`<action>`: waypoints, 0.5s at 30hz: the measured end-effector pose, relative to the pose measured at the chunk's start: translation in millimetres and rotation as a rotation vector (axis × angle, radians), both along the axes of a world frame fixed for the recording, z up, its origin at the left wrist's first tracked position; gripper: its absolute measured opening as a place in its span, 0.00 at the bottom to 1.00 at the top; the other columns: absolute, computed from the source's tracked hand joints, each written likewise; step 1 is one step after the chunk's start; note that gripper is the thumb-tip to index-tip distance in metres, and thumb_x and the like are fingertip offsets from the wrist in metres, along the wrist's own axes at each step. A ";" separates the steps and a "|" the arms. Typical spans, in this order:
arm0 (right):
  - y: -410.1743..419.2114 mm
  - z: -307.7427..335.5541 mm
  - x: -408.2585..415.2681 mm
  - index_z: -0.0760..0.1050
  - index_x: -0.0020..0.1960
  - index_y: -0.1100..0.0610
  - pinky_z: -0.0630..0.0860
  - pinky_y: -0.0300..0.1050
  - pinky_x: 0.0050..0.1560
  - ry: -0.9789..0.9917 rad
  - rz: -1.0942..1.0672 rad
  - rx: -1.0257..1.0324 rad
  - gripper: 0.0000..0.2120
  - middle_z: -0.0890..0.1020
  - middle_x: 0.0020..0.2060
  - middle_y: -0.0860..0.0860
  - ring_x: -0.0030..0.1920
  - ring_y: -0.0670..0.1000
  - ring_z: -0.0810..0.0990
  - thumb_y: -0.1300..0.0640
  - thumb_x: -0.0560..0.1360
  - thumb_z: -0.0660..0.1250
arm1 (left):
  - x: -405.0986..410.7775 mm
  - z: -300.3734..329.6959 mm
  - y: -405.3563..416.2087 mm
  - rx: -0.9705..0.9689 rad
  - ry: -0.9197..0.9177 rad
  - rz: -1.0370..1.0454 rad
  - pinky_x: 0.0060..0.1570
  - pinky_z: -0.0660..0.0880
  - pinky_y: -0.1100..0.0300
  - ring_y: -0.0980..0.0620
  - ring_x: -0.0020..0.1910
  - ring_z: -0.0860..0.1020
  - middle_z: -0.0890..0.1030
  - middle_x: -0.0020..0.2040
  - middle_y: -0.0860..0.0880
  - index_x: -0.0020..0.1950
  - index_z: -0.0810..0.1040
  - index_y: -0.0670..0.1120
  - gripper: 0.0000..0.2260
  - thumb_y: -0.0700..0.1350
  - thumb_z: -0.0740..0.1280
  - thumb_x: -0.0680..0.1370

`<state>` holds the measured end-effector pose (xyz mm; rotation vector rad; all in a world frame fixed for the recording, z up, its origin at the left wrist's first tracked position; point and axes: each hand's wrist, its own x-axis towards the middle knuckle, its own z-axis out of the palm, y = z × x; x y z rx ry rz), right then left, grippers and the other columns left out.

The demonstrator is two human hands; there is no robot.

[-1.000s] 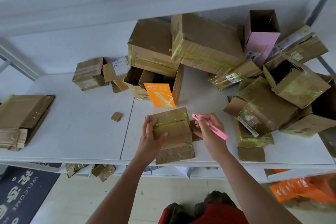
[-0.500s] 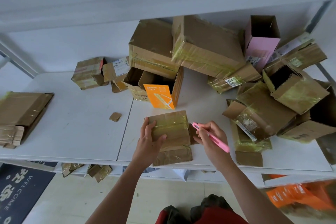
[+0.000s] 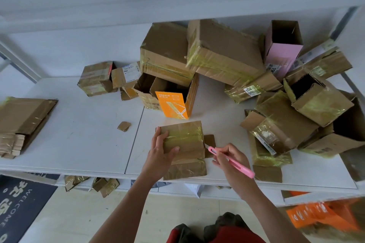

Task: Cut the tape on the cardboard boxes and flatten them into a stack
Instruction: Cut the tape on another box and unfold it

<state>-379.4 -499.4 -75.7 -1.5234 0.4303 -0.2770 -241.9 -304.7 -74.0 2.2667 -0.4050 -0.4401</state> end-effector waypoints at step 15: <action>-11.2 9.9 76.7 0.72 0.48 0.56 0.72 0.39 0.32 -0.103 -0.076 -0.398 0.04 0.81 0.40 0.53 0.33 0.46 0.77 0.59 0.81 0.63 | 8.5 37.3 -13.3 0.221 -0.027 0.164 0.57 0.74 0.53 0.46 0.59 0.74 0.53 0.74 0.44 0.75 0.58 0.42 0.40 0.52 0.76 0.71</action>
